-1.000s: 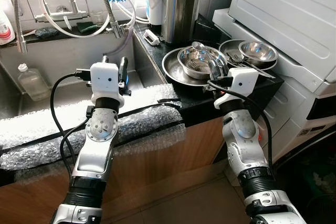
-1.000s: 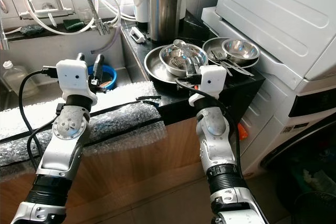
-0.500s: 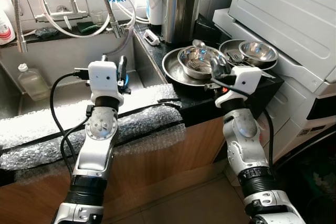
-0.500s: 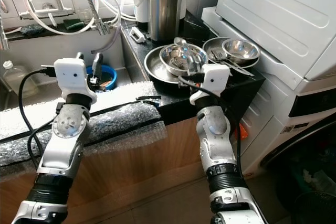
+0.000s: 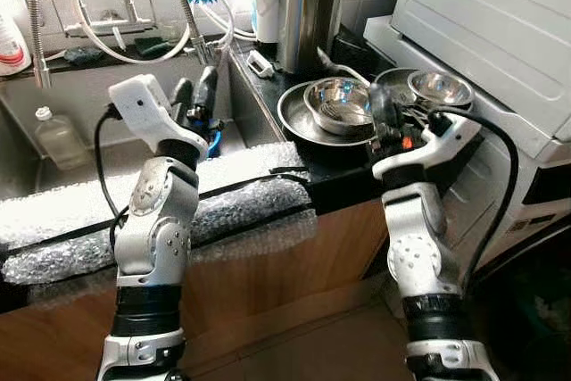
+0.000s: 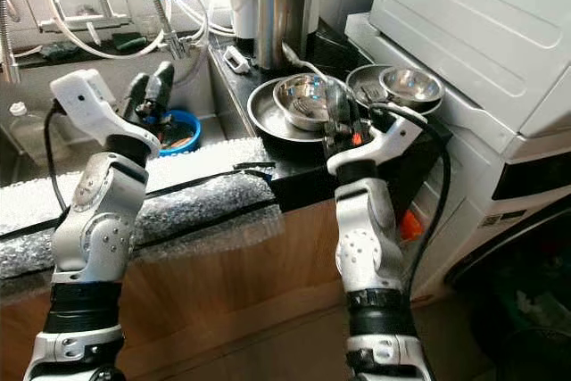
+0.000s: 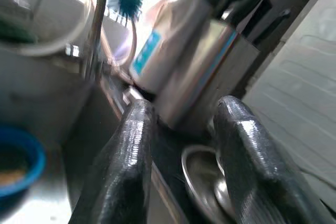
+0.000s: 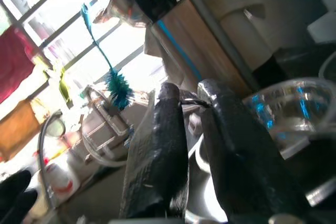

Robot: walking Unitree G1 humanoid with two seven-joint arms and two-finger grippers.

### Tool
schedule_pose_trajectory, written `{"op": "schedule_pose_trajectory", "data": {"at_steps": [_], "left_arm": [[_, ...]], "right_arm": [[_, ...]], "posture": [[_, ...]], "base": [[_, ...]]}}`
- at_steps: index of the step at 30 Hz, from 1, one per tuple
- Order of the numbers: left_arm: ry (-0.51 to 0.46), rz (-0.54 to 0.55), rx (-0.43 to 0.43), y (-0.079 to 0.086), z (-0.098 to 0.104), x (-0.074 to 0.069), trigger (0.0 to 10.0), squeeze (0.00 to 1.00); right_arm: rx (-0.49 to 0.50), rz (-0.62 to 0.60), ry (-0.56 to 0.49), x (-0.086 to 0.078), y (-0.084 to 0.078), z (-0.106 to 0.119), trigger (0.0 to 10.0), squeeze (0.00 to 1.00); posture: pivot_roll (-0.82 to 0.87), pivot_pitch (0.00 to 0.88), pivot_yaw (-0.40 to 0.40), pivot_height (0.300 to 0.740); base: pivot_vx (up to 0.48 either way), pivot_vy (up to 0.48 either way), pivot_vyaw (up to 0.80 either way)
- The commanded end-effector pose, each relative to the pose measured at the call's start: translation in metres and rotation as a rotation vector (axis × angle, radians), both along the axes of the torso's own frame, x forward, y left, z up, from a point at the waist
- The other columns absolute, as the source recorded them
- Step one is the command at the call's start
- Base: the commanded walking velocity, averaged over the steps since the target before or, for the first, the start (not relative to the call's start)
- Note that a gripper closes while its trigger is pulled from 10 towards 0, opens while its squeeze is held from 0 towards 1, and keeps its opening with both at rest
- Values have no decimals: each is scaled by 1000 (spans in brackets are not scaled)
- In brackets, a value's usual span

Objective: Kitchen organization

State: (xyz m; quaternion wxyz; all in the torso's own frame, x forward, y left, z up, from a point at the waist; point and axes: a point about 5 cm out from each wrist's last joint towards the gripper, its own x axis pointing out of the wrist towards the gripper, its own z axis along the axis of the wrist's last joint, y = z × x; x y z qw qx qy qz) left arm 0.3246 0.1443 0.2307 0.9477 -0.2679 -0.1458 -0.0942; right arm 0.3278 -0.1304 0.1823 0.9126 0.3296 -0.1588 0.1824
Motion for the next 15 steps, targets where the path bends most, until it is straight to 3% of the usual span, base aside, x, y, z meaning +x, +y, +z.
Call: {"op": "schedule_pose_trajectory", "data": {"at_steps": [1,2,5,9,15], "left_arm": [[19,-69,-45,-1,-2,-4,10000,0],[25,-141,-51,-4,-5,-8,10000,0],[42,-219,-92,-7,-12,-14,10000,0],[65,-295,-153,-9,-15,-21,10000,0],[72,-391,-162,-9,-17,-32,10000,0]], "right_arm": [[13,52,-27,-4,2,5,10000,0],[57,106,-24,-9,2,3,10000,0],[134,195,-32,-20,2,0,10000,0],[280,220,-32,-30,-7,-2,10000,0],[347,288,-60,-42,-10,1,10000,0]], "posture": [[-48,0,-50,727],[-48,0,-48,727],[-52,0,-44,727],[-50,0,-45,727],[-52,0,-44,727]], "base": [[0,0,0],[0,0,0],[0,0,0],[0,0,0],[0,0,0]]}}
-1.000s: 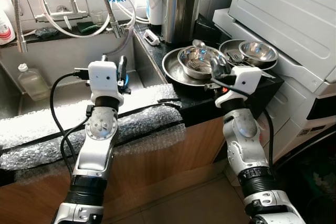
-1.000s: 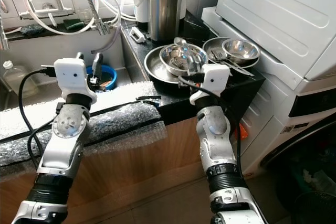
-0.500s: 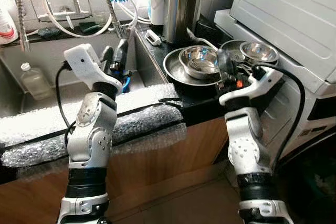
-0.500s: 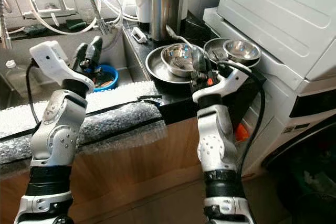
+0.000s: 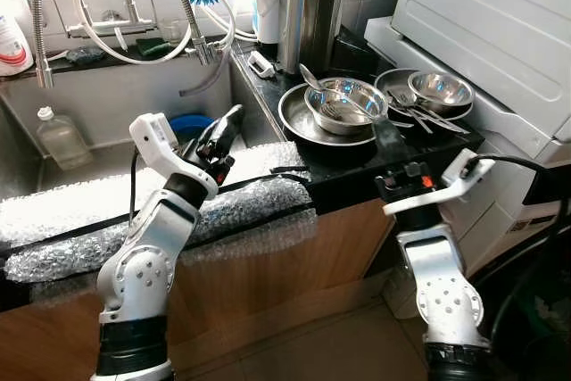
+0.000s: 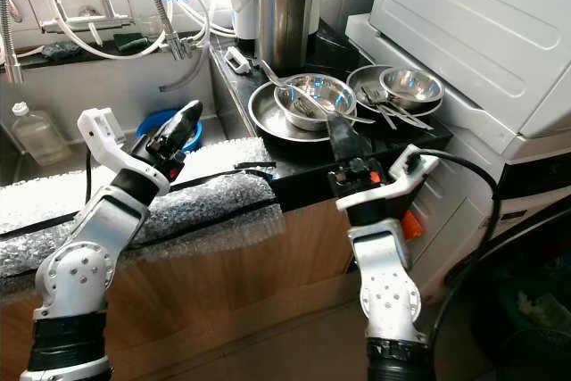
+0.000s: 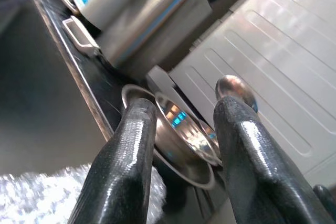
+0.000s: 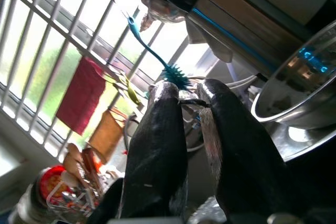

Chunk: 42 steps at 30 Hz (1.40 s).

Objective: Kitchen organization

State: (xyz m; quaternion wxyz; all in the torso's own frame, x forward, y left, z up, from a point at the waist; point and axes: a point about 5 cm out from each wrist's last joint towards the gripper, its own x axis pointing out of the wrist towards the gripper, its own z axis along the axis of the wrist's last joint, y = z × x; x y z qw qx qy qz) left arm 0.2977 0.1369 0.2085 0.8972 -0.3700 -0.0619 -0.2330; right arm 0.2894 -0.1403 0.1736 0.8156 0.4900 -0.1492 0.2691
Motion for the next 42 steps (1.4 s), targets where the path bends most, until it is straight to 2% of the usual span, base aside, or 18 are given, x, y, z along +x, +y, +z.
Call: {"op": "schedule_pose_trajectory", "data": {"at_steps": [1,5,7,9,12,15,17,20,27,35,37,42], "left_arm": [[-18,-56,3,-2,4,-7,10000,0],[-13,-108,4,-2,1,-15,10000,0],[-42,-197,-19,-6,4,-24,10000,0],[-58,-235,-26,-9,6,-28,10000,0],[-58,-256,-51,-15,6,-30,10000,0],[-72,-286,-59,-19,8,-33,10000,0],[-68,-314,-23,-25,6,-35,10000,0],[-55,-324,7,-29,3,-37,10000,0],[-38,-339,-11,-42,3,-39,10000,0],[-36,-336,-17,-43,3,-39,10000,0],[-52,-342,-50,-51,9,-35,10000,0],[-52,-341,-59,-53,10,-34,10000,0]], "right_arm": [[39,41,-50,-6,0,10,10000,0],[45,87,-41,-12,1,8,10000,0],[73,112,-27,-16,-1,5,10000,0],[84,136,-29,-19,0,4,10000,0],[18,213,-18,-26,8,-3,10000,0],[1,234,-8,-28,11,-8,10000,0],[2,238,3,-28,11,-10,10000,0],[11,245,2,-28,11,-9,10000,0],[14,256,-22,-28,15,-6,10000,0],[15,262,-25,-28,16,-5,10000,0],[-23,315,-19,-31,26,-10,10000,0],[-37,345,-24,-35,30,-10,10000,0]], "posture": [[-53,0,-43,727],[-54,0,-44,727],[-49,0,-45,727],[-49,0,-46,727],[-52,0,-47,727],[-54,0,-49,727],[-53,0,-50,727],[-54,0,-52,727],[-54,0,-54,727],[-54,0,-54,727],[-52,0,-62,727],[-52,0,-63,727]], "base": [[0,0,0],[0,0,0],[0,0,0],[0,0,0],[0,0,0],[0,0,0],[0,0,0],[0,0,0],[0,0,0],[0,0,0],[0,0,0],[0,0,0]]}}
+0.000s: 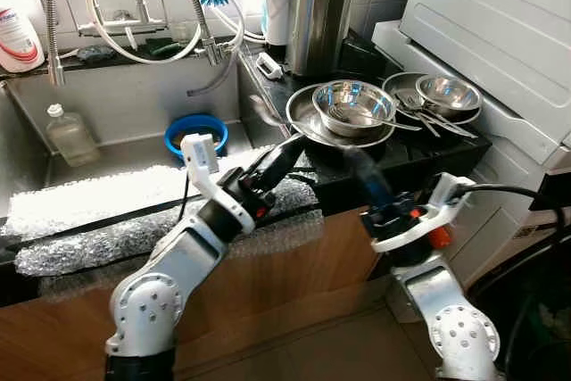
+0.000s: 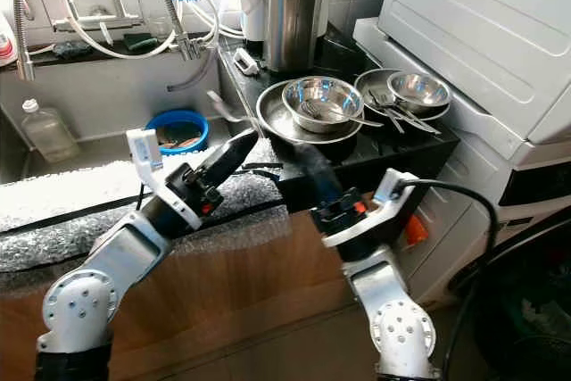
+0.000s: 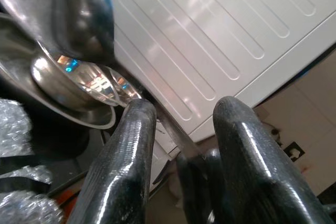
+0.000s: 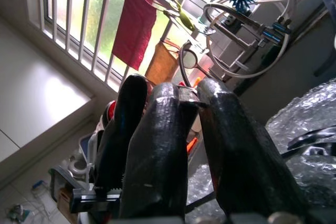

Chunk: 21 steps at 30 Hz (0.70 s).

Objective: Kitchen organization

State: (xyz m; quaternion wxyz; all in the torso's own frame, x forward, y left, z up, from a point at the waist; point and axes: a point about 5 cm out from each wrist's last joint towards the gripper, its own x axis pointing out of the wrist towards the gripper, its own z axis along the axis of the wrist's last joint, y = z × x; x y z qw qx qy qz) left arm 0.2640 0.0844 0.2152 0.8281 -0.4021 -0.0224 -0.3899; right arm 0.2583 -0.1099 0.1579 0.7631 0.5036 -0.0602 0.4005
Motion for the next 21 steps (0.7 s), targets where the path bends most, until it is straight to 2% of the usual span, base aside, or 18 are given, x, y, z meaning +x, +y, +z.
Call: {"op": "schedule_pose_trajectory", "data": {"at_steps": [1,14,21], "left_arm": [[-14,11,8,-1,4,0,10000,0],[2,11,12,-8,1,0,10000,0],[16,80,-8,-6,3,7,10000,0]], "right_arm": [[-23,12,-35,-3,0,5,10000,0],[-33,28,-52,-4,3,7,10000,0],[-44,42,-51,-6,5,5,10000,0]], "posture": [[-52,0,-64,727],[-53,0,-68,727],[-53,0,-68,727]], "base": [[0,0,0],[0,0,0],[0,0,0]]}}
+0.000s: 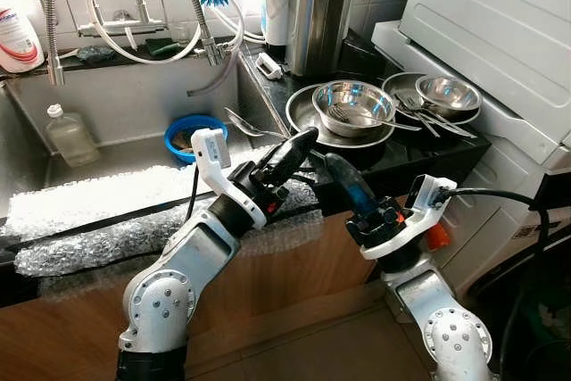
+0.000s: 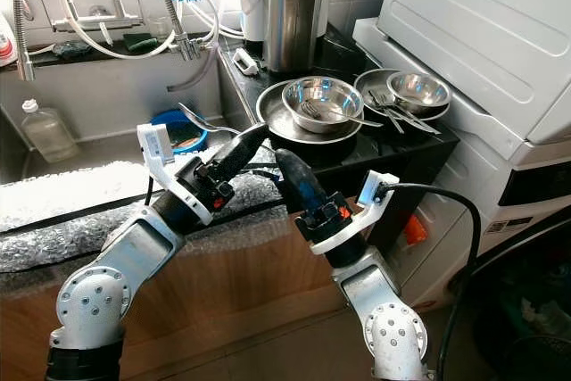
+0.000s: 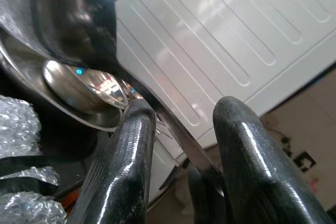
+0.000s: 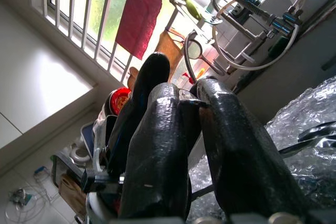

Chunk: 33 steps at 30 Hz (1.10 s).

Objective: Kitchen organization

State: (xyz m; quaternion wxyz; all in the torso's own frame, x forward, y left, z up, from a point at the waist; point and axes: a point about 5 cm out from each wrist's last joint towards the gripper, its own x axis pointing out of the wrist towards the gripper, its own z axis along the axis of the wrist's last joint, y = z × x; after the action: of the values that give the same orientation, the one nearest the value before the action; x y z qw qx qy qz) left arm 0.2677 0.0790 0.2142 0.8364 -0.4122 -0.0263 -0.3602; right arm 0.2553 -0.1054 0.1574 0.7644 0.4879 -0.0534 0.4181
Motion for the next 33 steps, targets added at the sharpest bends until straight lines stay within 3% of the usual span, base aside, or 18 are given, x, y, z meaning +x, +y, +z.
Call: {"op": "schedule_pose_trajectory", "data": {"at_steps": [1,2,3,23,24,33], "left_arm": [[-7,25,-1,0,4,4,10000,0],[-5,31,-5,1,4,4,4588,0],[-4,42,-5,2,5,5,0,0],[-7,103,-41,7,9,10,0,0],[-10,115,-43,8,11,11,0,0],[-28,219,-53,20,20,20,0,0]], "right_arm": [[-10,11,-31,-3,0,5,10000,0],[-11,11,-31,-2,1,5,10000,0],[-12,12,-32,-3,1,5,10000,0],[-37,17,-41,-3,3,4,10000,0],[-38,19,-41,-3,4,4,10000,992],[-58,16,-43,-3,5,2,10000,1000]], "posture": [[-53,0,-68,727],[-54,1,-68,727],[-54,2,-68,727],[-50,3,-67,727],[-50,3,-67,727],[-49,1,-68,727]], "base": [[0,0,0],[0,0,0],[0,0,0],[0,0,0],[0,0,0],[0,0,0]]}}
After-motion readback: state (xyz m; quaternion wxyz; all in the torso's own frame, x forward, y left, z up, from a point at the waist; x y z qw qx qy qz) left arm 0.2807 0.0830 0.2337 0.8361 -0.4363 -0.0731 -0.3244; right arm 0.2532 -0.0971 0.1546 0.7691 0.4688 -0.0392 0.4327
